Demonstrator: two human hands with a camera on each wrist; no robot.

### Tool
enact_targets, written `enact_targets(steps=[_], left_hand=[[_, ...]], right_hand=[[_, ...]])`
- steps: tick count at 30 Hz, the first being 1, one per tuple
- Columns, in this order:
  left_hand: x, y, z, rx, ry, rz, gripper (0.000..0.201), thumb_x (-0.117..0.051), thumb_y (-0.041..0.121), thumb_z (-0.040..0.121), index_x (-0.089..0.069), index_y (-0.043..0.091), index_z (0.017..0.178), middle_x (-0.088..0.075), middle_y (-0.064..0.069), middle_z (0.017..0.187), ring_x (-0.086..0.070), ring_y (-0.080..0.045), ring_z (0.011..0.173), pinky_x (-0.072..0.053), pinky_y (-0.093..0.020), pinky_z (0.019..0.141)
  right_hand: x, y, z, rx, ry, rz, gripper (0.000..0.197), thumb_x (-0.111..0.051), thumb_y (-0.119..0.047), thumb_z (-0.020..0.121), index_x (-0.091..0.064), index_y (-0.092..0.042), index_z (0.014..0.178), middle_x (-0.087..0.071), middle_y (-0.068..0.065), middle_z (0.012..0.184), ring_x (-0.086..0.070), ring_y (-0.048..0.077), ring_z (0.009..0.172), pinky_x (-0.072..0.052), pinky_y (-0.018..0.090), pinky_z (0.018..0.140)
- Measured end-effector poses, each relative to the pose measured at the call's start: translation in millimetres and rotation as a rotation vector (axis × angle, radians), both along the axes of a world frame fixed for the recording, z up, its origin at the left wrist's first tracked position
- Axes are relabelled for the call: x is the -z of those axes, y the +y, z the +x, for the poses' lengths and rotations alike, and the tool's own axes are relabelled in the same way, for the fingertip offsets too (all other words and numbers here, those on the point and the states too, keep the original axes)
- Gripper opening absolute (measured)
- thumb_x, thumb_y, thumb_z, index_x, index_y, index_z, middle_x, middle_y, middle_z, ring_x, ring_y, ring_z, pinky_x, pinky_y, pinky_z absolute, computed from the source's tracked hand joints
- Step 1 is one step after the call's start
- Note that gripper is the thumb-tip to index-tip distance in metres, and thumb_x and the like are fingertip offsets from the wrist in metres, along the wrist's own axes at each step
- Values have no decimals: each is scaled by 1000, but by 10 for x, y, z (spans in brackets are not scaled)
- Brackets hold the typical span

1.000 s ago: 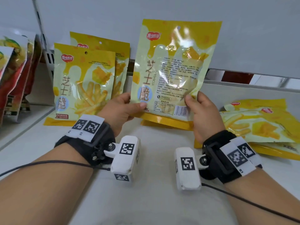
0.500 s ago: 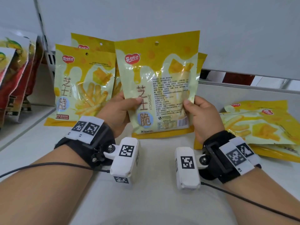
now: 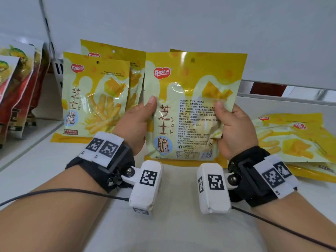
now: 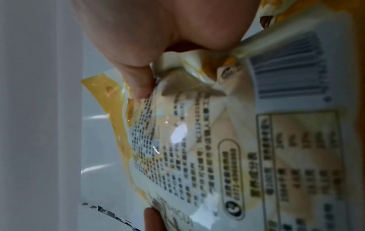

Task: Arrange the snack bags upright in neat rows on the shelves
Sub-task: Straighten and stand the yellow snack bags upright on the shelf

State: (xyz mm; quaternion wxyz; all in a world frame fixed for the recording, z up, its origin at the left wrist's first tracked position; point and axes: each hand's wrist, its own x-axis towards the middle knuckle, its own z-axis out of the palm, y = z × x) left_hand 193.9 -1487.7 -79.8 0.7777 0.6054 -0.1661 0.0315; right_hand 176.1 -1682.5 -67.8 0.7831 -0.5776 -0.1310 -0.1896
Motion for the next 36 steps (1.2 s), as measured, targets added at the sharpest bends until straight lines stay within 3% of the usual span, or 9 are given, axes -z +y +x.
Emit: enact_targets(steps=[5, 11, 14, 17, 22, 25, 27, 30, 36], left_hand=[[4, -21, -26, 35, -59, -86, 32, -55, 40, 82, -70, 23, 104, -74, -4, 104, -69, -23, 100, -55, -39, 85], [-43, -67, -109, 27, -59, -146, 38, -51, 32, 80, -61, 19, 115, -73, -4, 102, -69, -22, 98, -57, -38, 84], [-80, -57, -148, -102, -20, -142, 28, -47, 31, 93, -60, 22, 116, -73, 0, 105, -67, -20, 104, -51, -44, 94], [-145, -65, -159, -265, 33, -99, 30, -42, 33, 100, -57, 18, 122, -64, -8, 125, -58, -26, 119, -43, -45, 104], [-283, -240, -265, -263, 104, -184, 51, -46, 38, 95, -44, 8, 137, -51, -13, 139, -50, -28, 128, -45, -42, 103], [-403, -378, -383, -53, 81, -178, 58, -38, 53, 89, -53, 17, 132, -63, -6, 126, -61, -23, 115, -55, -39, 87], [-484, -477, -425, 69, 42, -113, 69, -32, 67, 76, -59, 29, 126, -65, -4, 125, -62, -20, 113, -52, -41, 89], [-536, -636, -446, 176, 26, -90, 74, -28, 76, 67, -69, 33, 112, -67, 0, 121, -61, -17, 115, -52, -38, 89], [-443, -929, -379, 10, 81, 15, 57, -31, 66, 88, -71, 27, 98, -71, 1, 110, -61, -16, 110, -48, -35, 87]], right_hand=[[-1, 3, 11, -23, 30, 96, 36, -45, -30, 96, -76, -18, 82, -74, 8, 96, -69, 24, 94, -53, 45, 89], [11, -21, 40, 98, 127, 71, 45, -46, -48, 93, -66, -12, 112, -67, 11, 116, -62, 28, 111, -45, 48, 99], [-6, -41, 52, 177, 75, 12, 14, -56, -27, 92, -67, -19, 94, -69, 2, 94, -64, 16, 86, -51, 33, 78], [-38, -94, 18, 296, -1, -2, 15, -58, -12, 83, -59, -22, 72, -52, -2, 68, -44, 9, 59, -37, 21, 55], [-162, -98, -142, -15, -34, -253, 10, -65, -29, 73, -63, -22, 80, -60, -7, 71, -53, 6, 64, -42, 16, 59], [-198, -71, -228, -103, 23, -350, 40, -73, -46, 68, -57, -28, 100, -60, -7, 102, -59, 3, 89, -45, 12, 66], [-230, -93, -307, -91, 9, -437, 54, -75, -50, 64, -49, -35, 110, -56, -11, 114, -58, 6, 100, -48, 14, 70], [-256, -257, -391, 6, 44, -564, 73, -80, -35, 65, -41, -33, 127, -58, -15, 114, -61, -5, 94, -50, 18, 78], [-137, -682, -449, 326, 212, -765, 38, -64, -10, 78, -49, -26, 109, -62, -10, 99, -60, 16, 95, -49, 30, 78]])
